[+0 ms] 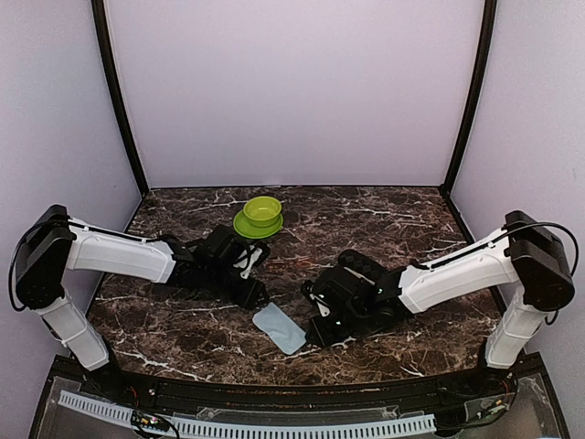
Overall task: Organize the sunglasses
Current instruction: Pick up the folded cleaning cloth from the center of the board.
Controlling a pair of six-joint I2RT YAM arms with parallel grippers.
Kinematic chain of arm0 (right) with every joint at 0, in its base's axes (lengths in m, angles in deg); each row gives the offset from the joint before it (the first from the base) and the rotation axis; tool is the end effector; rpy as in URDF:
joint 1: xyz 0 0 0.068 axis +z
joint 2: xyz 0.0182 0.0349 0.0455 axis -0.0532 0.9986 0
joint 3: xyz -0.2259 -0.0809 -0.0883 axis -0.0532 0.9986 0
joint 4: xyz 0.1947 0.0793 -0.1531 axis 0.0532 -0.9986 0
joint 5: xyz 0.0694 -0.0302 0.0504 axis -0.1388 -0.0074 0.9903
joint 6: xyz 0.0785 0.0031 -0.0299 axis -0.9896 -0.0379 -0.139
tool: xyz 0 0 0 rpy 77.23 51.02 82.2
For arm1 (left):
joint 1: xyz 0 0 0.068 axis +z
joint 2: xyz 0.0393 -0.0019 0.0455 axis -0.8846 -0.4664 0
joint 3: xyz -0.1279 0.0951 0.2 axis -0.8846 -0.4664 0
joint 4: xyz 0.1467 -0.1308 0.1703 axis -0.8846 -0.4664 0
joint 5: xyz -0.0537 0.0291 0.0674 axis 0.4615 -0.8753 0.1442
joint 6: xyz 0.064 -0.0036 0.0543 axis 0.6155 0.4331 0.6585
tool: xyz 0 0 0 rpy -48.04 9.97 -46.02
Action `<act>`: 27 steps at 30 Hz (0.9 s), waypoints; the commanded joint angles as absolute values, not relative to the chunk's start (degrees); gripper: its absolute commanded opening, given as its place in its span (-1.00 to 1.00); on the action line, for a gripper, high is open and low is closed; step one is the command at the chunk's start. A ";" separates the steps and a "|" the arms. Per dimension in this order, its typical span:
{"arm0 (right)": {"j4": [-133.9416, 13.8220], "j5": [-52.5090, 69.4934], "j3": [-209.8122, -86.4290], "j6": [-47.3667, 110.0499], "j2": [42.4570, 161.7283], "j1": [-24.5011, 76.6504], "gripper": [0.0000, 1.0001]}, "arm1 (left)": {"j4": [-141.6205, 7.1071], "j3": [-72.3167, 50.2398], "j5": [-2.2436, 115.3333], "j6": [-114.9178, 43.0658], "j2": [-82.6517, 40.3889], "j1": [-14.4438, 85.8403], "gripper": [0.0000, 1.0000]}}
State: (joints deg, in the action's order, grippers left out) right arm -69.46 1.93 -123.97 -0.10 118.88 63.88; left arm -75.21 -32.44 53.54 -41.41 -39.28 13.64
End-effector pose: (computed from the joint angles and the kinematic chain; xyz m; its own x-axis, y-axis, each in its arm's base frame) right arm 0.1346 0.3198 0.0996 -0.8284 -0.3649 -0.4251 -0.5234 0.7745 0.3552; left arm 0.2280 -0.2685 0.1274 -0.7056 0.3578 -0.6116 0.6063 0.7517 -0.2596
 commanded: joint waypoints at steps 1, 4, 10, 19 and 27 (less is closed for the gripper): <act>-66.45 3.13 -124.41 -1.38 120.84 63.66 -0.50 | -74.20 -29.92 60.57 -38.65 -41.83 15.10 -0.04; -66.23 3.20 -124.46 -1.55 121.54 63.74 -0.50 | -74.07 -28.78 61.14 -37.90 -43.17 15.39 -0.04; -65.47 3.31 -124.23 -1.66 122.03 63.59 -0.55 | -72.30 -27.87 63.26 -36.88 -44.99 16.39 -0.05; -64.74 3.50 -123.74 -1.75 121.87 63.57 -0.85 | -71.12 -27.66 70.58 -36.22 -48.61 18.73 -0.08; -65.47 3.31 -123.66 -0.80 121.33 62.72 -1.00 | -69.37 -27.81 72.93 -35.63 -50.02 20.24 -0.07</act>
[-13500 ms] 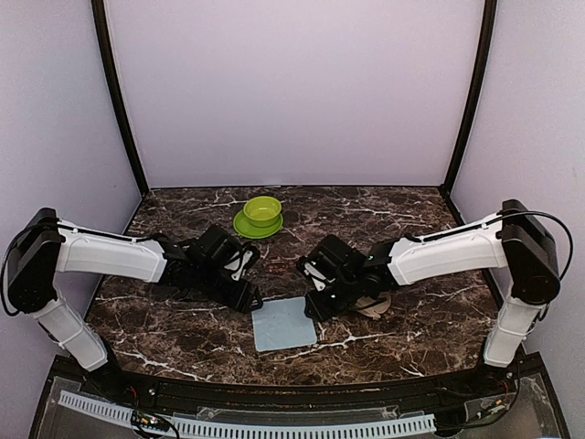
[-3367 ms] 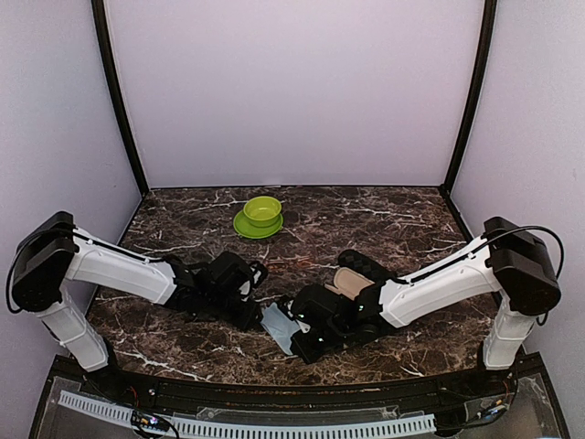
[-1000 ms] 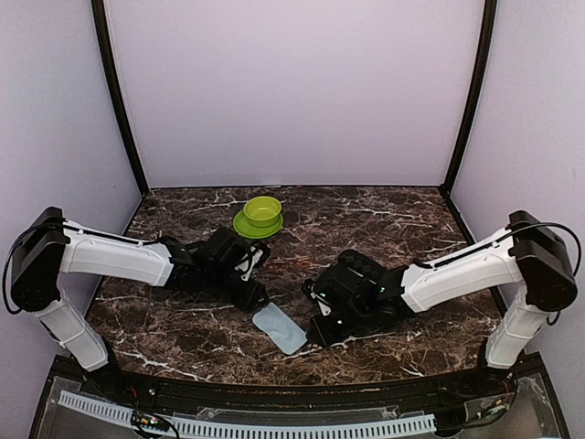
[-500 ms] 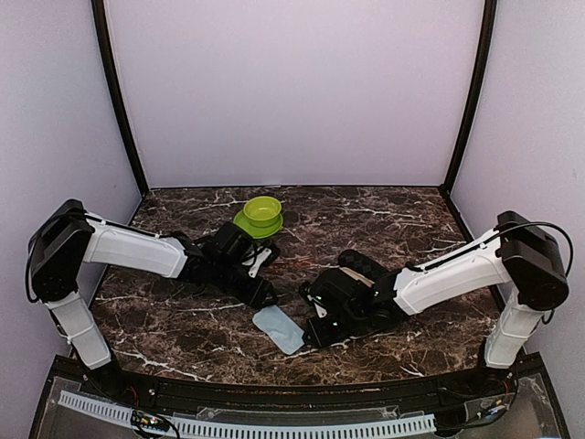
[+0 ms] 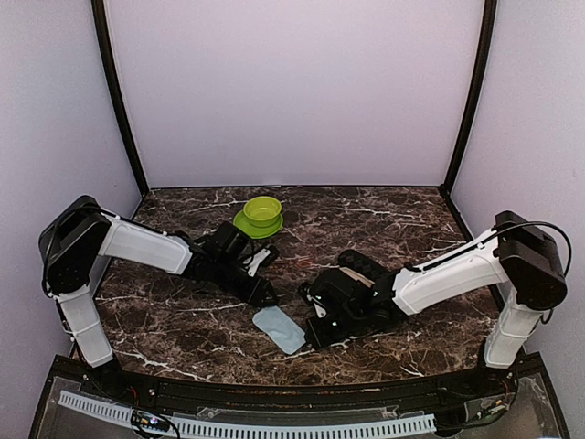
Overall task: Organize the sunglasses
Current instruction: Pick up the folded cleaning cloth from the center of the board.
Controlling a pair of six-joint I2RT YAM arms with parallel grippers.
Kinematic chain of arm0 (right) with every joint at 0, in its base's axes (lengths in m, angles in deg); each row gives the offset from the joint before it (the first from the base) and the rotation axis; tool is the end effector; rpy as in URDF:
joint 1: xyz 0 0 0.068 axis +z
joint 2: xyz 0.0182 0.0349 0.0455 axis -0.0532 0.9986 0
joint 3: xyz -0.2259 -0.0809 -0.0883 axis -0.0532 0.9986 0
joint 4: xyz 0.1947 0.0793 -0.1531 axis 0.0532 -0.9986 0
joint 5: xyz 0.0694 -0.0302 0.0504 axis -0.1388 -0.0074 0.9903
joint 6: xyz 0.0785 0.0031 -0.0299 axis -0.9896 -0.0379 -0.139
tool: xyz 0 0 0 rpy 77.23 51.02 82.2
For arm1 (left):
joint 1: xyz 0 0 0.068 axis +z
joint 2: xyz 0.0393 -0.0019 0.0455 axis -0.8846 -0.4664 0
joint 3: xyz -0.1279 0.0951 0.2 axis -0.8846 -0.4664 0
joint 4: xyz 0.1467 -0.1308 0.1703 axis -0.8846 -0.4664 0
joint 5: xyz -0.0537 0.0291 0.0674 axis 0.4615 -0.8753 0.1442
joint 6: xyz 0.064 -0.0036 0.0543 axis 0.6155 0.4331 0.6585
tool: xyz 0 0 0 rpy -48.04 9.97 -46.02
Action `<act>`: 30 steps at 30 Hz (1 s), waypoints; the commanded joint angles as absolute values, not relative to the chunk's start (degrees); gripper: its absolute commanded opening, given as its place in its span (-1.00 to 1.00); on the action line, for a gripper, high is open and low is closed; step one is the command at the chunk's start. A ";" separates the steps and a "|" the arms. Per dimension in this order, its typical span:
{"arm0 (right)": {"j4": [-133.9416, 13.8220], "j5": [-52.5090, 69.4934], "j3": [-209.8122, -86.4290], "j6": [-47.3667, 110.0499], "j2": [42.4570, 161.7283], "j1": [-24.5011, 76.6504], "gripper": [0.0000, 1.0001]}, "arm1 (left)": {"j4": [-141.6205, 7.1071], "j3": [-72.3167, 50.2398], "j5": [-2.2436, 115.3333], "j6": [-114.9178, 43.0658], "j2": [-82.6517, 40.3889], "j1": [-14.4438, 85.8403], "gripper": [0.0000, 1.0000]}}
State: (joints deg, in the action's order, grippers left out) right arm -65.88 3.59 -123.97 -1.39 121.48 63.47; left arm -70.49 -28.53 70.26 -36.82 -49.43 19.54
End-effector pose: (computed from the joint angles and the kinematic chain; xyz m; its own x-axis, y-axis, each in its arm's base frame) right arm 0.1376 0.3258 0.0898 -0.8431 -0.3445 -0.4128 -0.5059 0.7684 0.3920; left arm 0.2567 -0.2741 0.0990 -0.7251 0.3958 -0.5636 0.6638 0.6195 -0.4189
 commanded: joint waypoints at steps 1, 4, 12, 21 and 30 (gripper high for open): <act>-65.90 3.27 -123.72 -0.52 121.20 62.56 -1.00 | -69.30 -27.82 73.35 -35.49 -50.17 20.34 -0.06; -67.31 3.05 -123.67 0.60 120.42 61.67 -1.00 | -69.35 -27.74 74.99 -34.30 -50.70 20.50 -0.05; -72.34 5.18 -124.43 6.67 119.14 58.09 -1.00 | -70.97 -25.62 79.79 -29.88 -53.08 20.84 -0.02; -76.93 7.14 -127.16 13.27 120.95 56.22 -1.00 | -74.31 -24.45 81.39 -26.80 -55.68 21.33 -0.16; -77.08 7.43 -127.62 13.73 121.06 55.98 -1.00 | -75.89 -25.02 82.06 -26.13 -55.72 21.41 -0.42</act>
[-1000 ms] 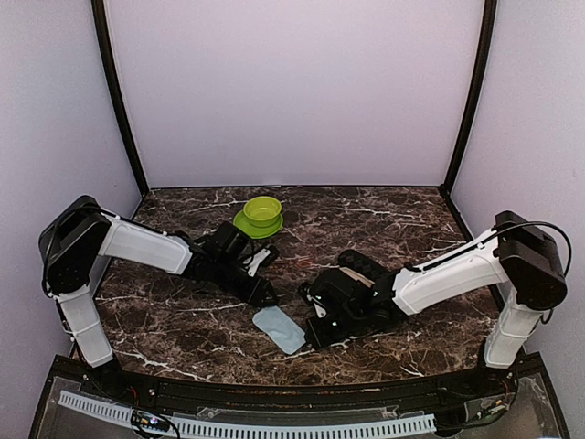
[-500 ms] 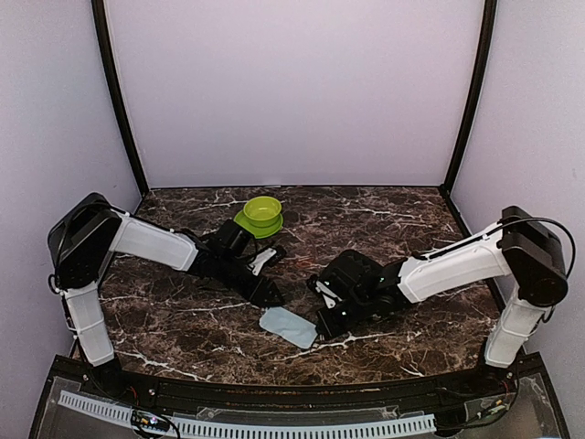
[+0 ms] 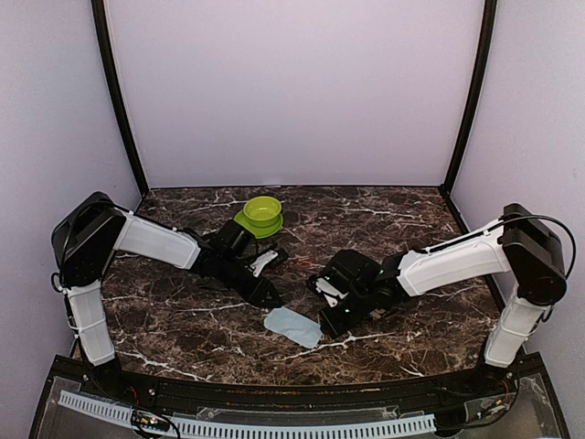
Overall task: Organize the sunglasses
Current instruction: Pick up the folded cleaning cloth from the center of the board.
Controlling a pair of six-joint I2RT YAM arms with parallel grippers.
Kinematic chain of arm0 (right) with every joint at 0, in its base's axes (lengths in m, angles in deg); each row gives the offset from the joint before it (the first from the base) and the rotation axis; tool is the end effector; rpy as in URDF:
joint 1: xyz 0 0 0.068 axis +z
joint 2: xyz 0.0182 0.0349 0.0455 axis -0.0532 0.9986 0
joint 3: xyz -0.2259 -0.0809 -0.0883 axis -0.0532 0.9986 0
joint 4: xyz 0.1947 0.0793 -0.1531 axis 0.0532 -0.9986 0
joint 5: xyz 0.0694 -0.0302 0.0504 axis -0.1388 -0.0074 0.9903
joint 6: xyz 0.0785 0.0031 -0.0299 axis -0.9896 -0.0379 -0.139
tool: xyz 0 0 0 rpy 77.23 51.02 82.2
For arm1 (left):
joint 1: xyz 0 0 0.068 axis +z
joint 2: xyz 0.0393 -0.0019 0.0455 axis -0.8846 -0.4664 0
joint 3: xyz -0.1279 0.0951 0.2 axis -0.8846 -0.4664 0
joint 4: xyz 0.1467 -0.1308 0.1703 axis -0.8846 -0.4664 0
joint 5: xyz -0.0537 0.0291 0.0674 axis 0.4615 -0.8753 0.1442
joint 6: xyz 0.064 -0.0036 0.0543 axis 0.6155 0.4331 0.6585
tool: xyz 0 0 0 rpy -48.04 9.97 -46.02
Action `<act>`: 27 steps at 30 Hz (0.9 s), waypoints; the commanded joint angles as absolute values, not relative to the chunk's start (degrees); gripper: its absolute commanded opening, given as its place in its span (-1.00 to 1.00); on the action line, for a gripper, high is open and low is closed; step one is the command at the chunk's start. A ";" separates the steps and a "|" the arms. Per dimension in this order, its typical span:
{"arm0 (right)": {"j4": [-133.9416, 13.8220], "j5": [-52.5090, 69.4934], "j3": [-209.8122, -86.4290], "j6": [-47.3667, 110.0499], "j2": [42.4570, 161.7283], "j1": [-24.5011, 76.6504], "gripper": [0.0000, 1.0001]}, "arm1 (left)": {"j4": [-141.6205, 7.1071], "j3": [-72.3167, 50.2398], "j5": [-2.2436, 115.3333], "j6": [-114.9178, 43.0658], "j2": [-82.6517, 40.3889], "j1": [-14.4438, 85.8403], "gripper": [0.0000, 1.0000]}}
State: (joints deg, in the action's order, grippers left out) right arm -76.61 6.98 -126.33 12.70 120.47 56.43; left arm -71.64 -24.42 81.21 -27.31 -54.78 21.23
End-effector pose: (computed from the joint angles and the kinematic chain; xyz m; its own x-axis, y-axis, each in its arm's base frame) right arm 0.1664 0.2979 0.0934 -0.7866 -0.4925 -0.3725 -0.6016 0.7471 0.2825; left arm 0.2643 -0.2826 0.0896 -0.6399 0.4982 -0.5851 0.7679 0.4433 -0.4624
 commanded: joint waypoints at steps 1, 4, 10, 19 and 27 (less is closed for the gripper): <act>-76.98 7.44 -127.55 13.66 120.98 55.97 -1.00 | -75.76 -25.04 82.51 -26.15 -55.80 21.35 -0.44; -76.87 7.36 -127.52 13.59 120.89 55.92 -1.00 | -75.40 -25.09 83.63 -26.36 -56.09 21.29 -0.53; -76.20 7.43 -127.16 13.22 120.69 55.93 -1.00 | -74.26 -25.13 84.63 -27.01 -56.44 21.33 -0.66; -76.05 7.36 -126.98 13.09 120.27 56.00 -1.00 | -73.30 -25.24 85.17 -28.03 -56.11 21.33 -0.85; -74.93 5.56 -126.27 13.07 116.70 55.95 -1.00 | -70.01 -26.46 84.75 -31.01 -53.22 21.16 -1.00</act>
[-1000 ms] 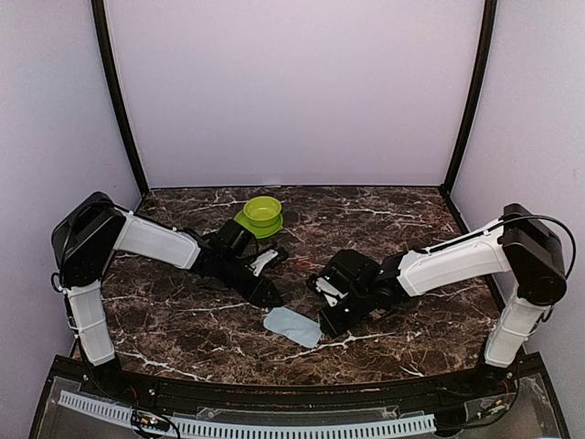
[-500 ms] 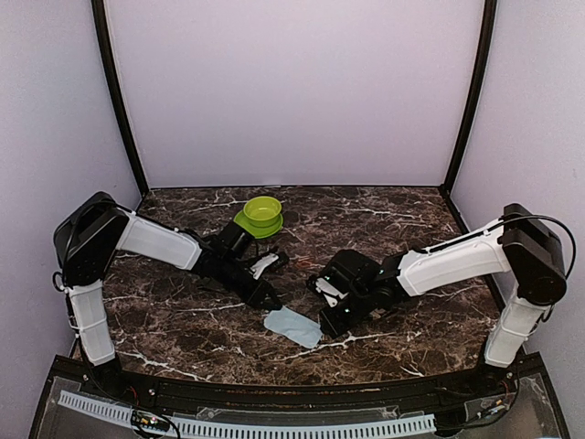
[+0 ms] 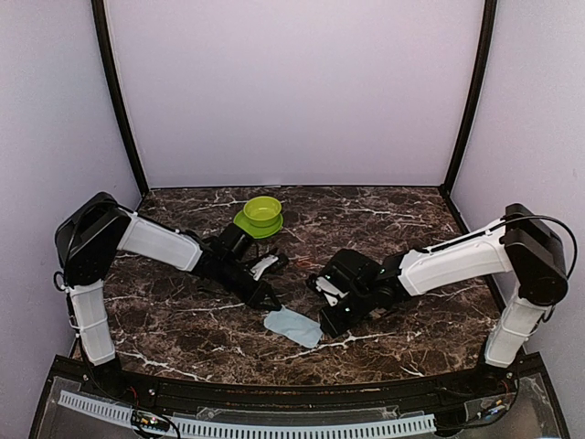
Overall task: Organize the sunglasses
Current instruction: Pick up the folded cleaning cloth from the center of the board, then place the folded cleaning cloth in the sunglasses case.
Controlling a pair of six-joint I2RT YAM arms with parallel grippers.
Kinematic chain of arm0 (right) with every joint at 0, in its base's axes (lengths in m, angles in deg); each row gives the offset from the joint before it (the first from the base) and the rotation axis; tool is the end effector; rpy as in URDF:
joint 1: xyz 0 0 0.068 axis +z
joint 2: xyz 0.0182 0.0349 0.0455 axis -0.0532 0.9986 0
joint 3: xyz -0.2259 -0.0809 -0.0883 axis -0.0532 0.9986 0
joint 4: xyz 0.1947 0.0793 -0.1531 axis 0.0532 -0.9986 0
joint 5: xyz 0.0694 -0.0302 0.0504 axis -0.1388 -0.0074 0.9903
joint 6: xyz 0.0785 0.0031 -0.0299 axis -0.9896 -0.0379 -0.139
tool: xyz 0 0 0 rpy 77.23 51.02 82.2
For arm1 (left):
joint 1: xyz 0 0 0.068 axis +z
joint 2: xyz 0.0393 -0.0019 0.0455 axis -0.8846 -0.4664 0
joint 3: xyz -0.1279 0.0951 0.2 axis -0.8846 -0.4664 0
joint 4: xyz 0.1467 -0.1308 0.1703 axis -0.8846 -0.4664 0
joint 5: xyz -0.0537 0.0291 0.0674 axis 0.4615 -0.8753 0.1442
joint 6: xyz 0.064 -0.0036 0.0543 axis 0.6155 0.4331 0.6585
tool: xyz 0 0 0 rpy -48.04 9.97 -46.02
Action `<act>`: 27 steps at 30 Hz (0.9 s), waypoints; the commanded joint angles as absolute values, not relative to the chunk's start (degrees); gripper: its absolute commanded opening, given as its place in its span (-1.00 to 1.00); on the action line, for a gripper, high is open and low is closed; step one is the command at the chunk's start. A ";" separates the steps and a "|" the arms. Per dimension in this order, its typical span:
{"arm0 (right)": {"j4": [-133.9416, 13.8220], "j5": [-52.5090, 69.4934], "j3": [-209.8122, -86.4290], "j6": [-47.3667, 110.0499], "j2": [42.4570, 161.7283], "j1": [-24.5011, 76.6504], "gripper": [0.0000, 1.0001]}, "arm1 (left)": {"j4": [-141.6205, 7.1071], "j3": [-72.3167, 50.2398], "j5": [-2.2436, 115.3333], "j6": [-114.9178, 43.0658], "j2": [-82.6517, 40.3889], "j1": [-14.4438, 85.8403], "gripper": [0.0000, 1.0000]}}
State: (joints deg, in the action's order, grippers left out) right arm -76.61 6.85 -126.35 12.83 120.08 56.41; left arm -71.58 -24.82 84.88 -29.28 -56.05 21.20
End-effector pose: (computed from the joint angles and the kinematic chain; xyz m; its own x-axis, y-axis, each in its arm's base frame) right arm 0.1667 0.2980 0.0957 -0.7839 -0.4912 -0.3799 -0.6039 0.7454 0.2823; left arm 0.2587 -0.2831 0.0818 -0.6774 0.4974 -0.5419 0.7347 0.4212 -0.5318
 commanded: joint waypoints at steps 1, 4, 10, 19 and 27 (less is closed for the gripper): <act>-74.67 5.47 -125.96 12.96 115.88 55.97 -1.00 | -69.58 -26.84 84.68 -31.43 -52.69 21.18 -1.00; -73.65 5.51 -124.81 12.70 113.05 56.01 -1.00 | -68.25 -27.75 84.07 -33.22 -50.22 21.12 -1.00; -74.30 4.86 -122.65 12.63 107.85 56.01 -1.00 | -66.97 -27.37 81.28 -35.49 -46.95 19.78 -1.00; -79.74 -0.71 -120.33 10.65 100.68 56.01 -1.00 | -68.20 -19.41 79.01 -36.56 -49.92 17.50 -1.00; -84.88 -6.15 -118.22 7.02 95.15 55.85 -1.00 | -69.63 -10.48 78.36 -36.75 -55.64 15.77 -1.00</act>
State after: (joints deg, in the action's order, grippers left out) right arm -81.66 -2.09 -119.31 9.71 97.57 56.39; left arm -68.19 -13.76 78.78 -36.16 -53.49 16.53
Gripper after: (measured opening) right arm 0.005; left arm 0.015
